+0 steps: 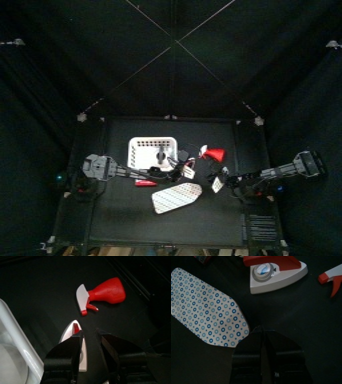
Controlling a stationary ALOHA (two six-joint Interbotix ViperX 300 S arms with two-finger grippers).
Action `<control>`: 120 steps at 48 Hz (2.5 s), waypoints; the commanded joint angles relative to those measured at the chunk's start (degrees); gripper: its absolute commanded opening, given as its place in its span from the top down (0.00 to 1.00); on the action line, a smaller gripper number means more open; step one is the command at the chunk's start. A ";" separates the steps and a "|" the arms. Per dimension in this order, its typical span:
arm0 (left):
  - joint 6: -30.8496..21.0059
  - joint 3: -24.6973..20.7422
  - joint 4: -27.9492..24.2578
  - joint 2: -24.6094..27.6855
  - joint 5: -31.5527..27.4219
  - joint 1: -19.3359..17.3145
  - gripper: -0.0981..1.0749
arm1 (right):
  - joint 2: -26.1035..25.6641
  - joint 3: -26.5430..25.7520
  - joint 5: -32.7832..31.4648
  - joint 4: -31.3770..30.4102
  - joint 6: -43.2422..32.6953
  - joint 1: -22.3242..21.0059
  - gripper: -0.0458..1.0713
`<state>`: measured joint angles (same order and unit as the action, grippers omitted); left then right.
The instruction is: Grab kettle
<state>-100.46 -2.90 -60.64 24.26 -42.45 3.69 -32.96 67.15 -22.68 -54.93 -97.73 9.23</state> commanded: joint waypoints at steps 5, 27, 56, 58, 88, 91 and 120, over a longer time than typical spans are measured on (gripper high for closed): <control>1.41 0.62 -2.81 -5.19 -0.09 2.64 0.33 | 0.18 -0.44 0.09 0.09 0.00 0.00 0.63; 9.40 1.58 -7.29 -9.93 -16.88 11.60 0.33 | 0.26 -0.44 0.09 -0.26 0.09 -2.11 0.63; 6.06 17.67 1.23 -18.90 -32.87 8.61 0.33 | 4.48 -1.76 0.18 0.44 0.09 -6.94 0.63; 5.89 19.07 1.67 -19.42 -31.82 7.21 0.33 | 4.92 -2.02 0.18 0.35 0.18 -6.94 0.63; 5.89 24.52 6.06 -22.41 -11.51 -2.99 0.20 | 6.77 -2.72 0.18 -1.23 0.62 -7.03 0.63; 5.89 24.52 6.24 -22.24 -10.55 -3.34 0.16 | 6.77 -2.72 0.18 -1.32 0.53 -7.03 0.63; 5.63 20.92 9.05 -15.64 -10.20 -6.94 0.20 | 6.86 -2.55 0.18 -1.67 0.53 -7.29 0.63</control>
<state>-94.83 19.60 -51.50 9.32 -52.47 -2.99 -25.84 65.39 -22.68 -56.43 -97.21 2.20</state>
